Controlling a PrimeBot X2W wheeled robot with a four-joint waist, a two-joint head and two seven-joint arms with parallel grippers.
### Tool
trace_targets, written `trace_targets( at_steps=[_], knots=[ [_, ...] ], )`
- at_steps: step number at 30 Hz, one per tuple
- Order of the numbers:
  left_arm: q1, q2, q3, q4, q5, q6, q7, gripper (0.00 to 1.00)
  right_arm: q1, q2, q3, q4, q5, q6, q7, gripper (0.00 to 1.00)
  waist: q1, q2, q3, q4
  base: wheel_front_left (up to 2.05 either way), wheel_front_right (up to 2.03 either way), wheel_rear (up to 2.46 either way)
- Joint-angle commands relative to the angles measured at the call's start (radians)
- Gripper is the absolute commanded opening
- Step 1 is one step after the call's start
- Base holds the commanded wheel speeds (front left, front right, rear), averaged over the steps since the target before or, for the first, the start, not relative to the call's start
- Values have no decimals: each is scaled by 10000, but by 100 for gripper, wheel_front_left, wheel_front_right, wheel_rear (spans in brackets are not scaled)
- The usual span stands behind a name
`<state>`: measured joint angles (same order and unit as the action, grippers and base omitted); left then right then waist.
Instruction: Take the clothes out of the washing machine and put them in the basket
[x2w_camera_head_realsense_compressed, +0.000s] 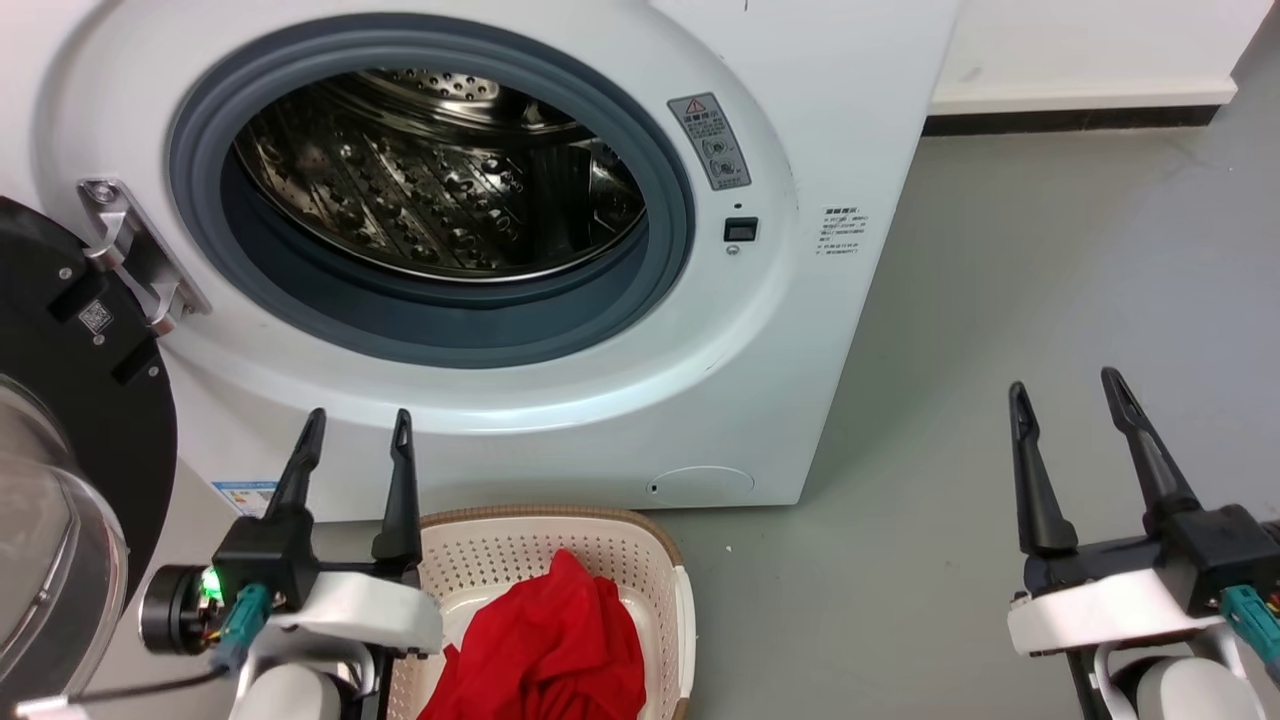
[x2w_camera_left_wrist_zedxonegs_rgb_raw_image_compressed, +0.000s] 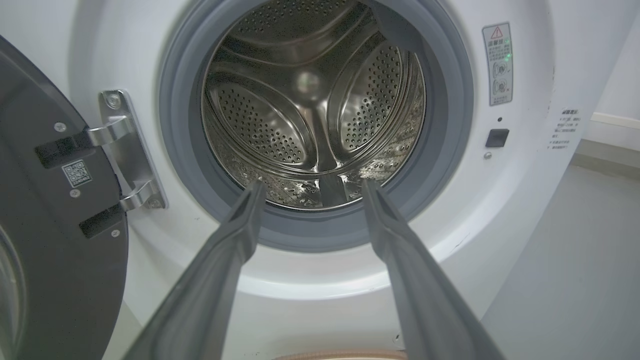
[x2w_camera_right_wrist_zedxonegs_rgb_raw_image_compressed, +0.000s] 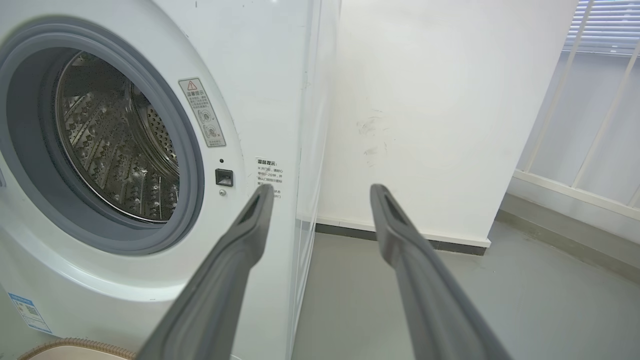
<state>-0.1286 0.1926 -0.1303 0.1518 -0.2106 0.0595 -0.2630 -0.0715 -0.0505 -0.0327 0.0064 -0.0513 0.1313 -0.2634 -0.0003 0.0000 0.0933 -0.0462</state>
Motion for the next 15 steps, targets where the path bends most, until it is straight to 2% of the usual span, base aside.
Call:
trace_targets(
  at_steps=[1, 9, 15],
  knots=[
    [153, -79, 34, -139, 90, -41, -25, 100, 159, 7, -59, 24, 52, -11, -19, 100, 3, 0, -79, -29, 0, 0, 0],
    [1161, -537, 329, -701, 648, -213, -25, 100, 624, 9, -167, 132, 205, -11, -19, 100, 3, 0, -441, -94, 0, 0, 0],
    [1477, -771, 657, -717, 975, -68, -25, 100, 810, 9, -123, 144, 209, -11, -19, 100, 3, 0, -654, -163, 0, 0, 0]
  ],
)
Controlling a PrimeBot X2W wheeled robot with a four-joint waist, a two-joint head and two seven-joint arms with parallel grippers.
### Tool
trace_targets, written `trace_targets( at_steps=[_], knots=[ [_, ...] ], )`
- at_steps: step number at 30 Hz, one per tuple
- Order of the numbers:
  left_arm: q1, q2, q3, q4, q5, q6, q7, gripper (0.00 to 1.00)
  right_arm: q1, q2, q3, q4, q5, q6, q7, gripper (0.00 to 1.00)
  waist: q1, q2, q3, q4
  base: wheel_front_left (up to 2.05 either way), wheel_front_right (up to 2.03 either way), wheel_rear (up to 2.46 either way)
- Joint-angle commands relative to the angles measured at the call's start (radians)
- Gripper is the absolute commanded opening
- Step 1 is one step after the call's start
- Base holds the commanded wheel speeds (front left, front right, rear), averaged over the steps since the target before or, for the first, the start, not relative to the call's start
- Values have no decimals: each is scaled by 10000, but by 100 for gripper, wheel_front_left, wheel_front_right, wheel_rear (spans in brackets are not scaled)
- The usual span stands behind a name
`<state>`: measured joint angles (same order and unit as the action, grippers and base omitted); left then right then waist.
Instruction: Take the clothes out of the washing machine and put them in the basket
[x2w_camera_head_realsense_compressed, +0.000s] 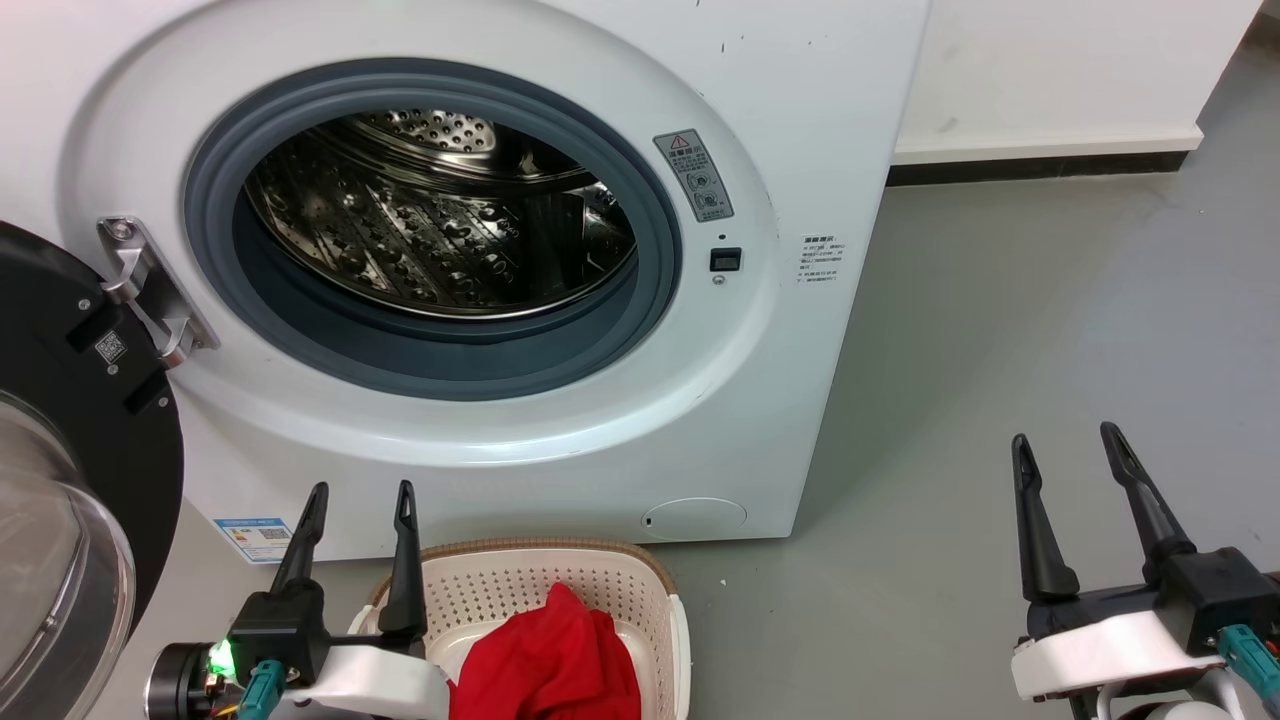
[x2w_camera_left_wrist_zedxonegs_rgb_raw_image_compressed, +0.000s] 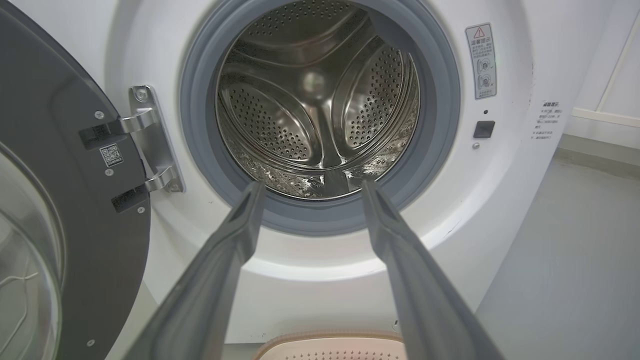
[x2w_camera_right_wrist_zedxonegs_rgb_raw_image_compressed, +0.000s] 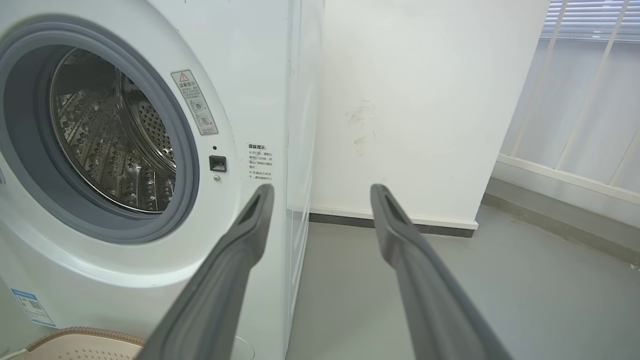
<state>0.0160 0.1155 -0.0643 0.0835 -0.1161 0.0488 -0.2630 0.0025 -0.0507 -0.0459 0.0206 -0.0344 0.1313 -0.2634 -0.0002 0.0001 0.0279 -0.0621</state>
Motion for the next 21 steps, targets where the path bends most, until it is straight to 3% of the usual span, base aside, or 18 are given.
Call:
trace_targets(
  at_steps=[1, 21],
  knots=[
    [39, -56, 41, -36, 60, 28, -25, 100, 75, 10, 9, -13, 25, -11, -19, 100, 2, -1, -4, -4, 0, 0, 0],
    [162, -449, 487, -93, 564, -217, -25, 100, 19, 11, 61, -82, -62, -11, -19, 100, 2, -1, -82, 21, 0, 0, 0]
  ],
)
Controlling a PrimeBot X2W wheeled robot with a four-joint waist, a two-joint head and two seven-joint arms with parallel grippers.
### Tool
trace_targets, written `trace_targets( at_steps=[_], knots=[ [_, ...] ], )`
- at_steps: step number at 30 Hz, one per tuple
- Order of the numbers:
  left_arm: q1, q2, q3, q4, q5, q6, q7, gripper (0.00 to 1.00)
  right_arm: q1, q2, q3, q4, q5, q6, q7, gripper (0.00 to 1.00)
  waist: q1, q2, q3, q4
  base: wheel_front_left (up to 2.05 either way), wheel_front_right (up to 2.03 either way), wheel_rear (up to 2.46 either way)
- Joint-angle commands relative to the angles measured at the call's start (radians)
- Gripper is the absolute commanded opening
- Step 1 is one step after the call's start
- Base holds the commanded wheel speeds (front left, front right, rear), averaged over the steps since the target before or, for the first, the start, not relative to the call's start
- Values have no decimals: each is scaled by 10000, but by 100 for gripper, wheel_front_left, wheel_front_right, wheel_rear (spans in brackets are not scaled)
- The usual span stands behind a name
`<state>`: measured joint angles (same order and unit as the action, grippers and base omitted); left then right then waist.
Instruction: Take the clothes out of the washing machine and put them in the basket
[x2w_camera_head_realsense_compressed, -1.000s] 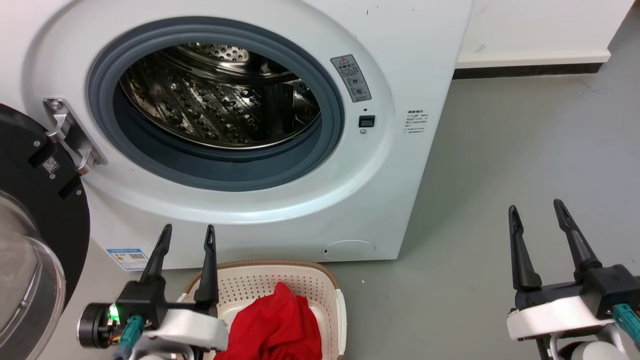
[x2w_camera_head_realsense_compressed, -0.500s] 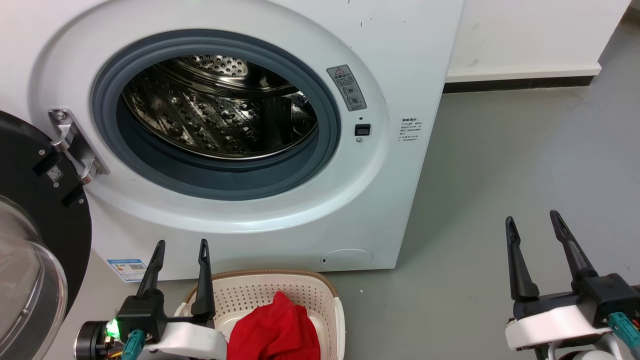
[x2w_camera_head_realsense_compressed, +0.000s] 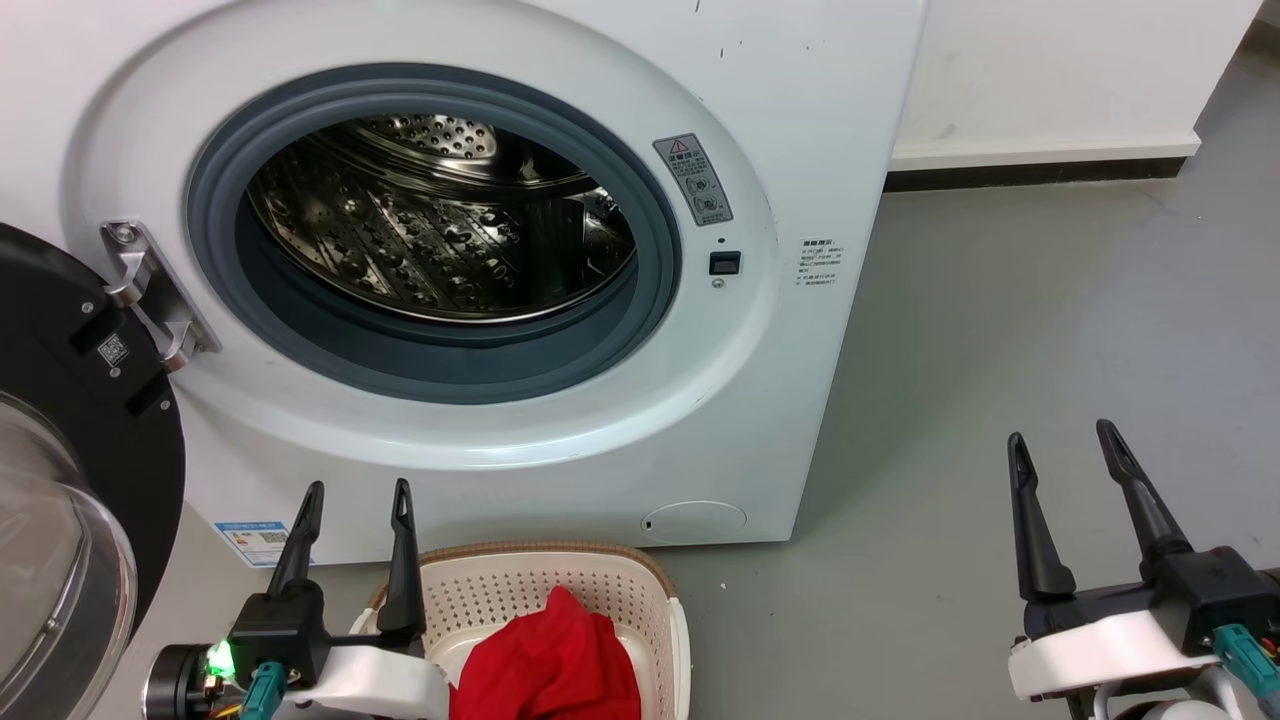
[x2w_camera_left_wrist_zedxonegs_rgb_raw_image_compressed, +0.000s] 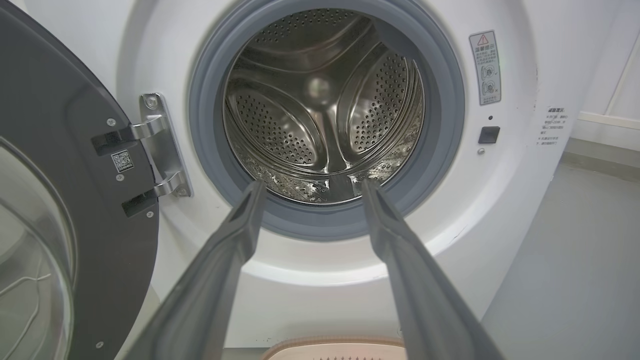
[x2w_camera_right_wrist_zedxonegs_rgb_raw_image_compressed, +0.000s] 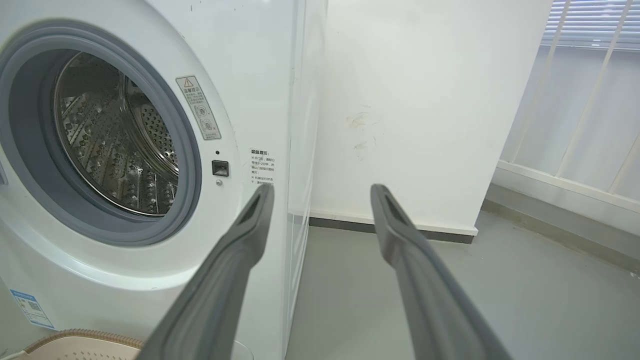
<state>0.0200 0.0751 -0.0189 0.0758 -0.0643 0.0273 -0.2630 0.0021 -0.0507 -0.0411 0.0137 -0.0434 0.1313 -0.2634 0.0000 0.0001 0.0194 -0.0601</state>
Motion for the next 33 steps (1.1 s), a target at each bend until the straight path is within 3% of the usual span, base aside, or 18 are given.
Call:
trace_targets(
  at_steps=[1, 10, 11, 14, 33],
  knots=[
    [113, -53, 48, 8, 43, -22, -25, 100, 19, 11, 20, -13, 19, -11, -19, 100, 0, -1, 1, 2, 0, 0, 0],
    [123, -121, 163, -3, 13, -162, -25, 100, -13, 11, -5, -36, -2, -11, -19, 100, 0, -1, -10, -30, 0, 0, 0],
    [6, -130, 168, 30, -4, -161, 0, 0, -4, 0, -9, -2, -4, 0, 0, 0, 0, -1, -10, -30, 0, 0, 0],
    [64, -178, 179, 329, -33, -160, 52, 0, 61, 4, 10, 268, 21, 0, 6, 0, 0, -1, -9, -31, 0, 0, 0],
    [-289, -193, 472, 656, -3641, -495, 940, 0, -225, -187, 86, 710, 4113, -1, 688, 0, 0, -1, -31, 61, 0, 0, 0]
  ],
)
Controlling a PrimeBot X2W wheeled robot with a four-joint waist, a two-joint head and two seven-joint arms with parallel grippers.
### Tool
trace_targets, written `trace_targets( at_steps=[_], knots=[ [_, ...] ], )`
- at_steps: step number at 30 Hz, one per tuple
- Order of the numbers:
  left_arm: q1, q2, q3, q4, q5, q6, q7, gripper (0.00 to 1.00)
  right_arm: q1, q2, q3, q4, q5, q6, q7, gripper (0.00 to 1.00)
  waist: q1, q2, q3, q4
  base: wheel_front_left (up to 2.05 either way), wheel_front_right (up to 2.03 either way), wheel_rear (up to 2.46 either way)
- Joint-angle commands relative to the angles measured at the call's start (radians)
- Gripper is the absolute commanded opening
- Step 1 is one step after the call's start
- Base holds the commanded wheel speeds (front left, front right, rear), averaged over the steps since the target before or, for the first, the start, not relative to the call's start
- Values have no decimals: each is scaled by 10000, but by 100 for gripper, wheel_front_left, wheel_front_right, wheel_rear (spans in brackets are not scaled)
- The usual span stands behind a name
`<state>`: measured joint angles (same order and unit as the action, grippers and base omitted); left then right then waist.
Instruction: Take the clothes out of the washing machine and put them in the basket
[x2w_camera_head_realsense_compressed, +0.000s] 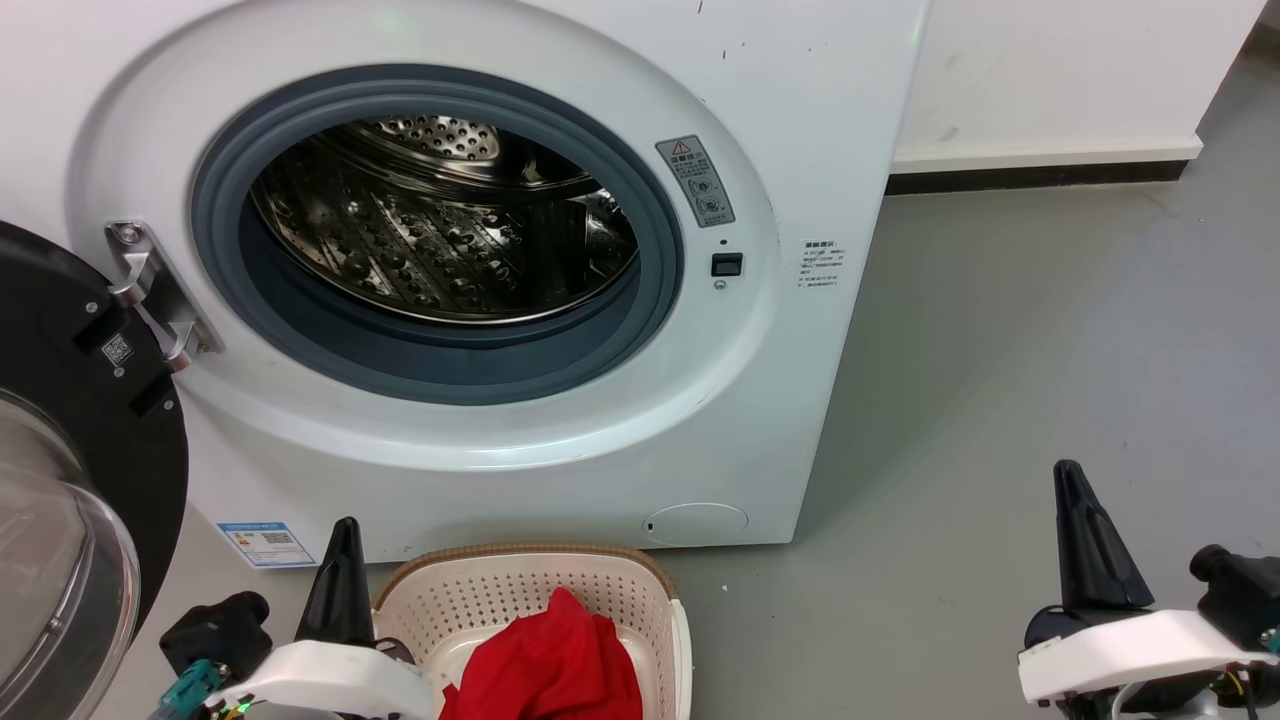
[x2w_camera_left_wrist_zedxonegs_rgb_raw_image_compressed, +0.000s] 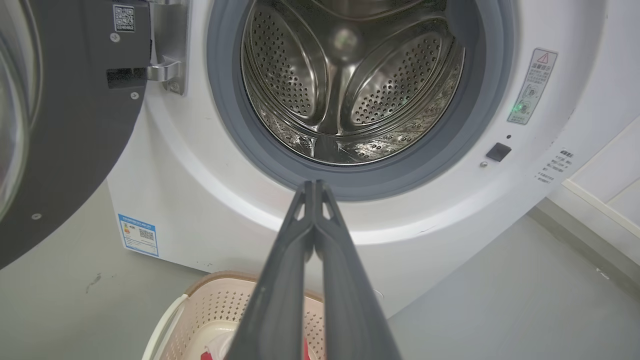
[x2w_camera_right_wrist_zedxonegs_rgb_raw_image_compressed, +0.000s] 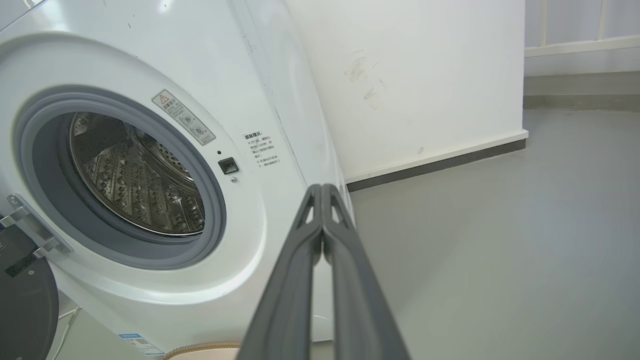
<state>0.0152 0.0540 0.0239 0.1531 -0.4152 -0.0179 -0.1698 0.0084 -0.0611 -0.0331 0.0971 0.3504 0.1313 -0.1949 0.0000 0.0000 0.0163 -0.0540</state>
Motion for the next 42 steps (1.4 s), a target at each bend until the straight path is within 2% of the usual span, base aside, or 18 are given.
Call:
trace_targets(
  at_steps=[1, 22, 42],
  knots=[
    [-254, 18, 55, -104, -312, -61, 50, 0, -302, -91, 6, -100, 377, -2, 36, 0, 0, 0, -1, 4, 0, 0, 0],
    [-571, 4, 296, 171, -3653, -371, 844, 0, -567, -194, -25, 334, 4057, -3, 744, 0, 0, 0, -27, 110, 0, 0, 0],
    [-792, -9, 489, 403, -6216, -623, 1472, 0, -776, -223, -111, 675, 6827, -3, 1348, 0, 0, 0, -51, 211, 0, 0, 0]
  ],
)
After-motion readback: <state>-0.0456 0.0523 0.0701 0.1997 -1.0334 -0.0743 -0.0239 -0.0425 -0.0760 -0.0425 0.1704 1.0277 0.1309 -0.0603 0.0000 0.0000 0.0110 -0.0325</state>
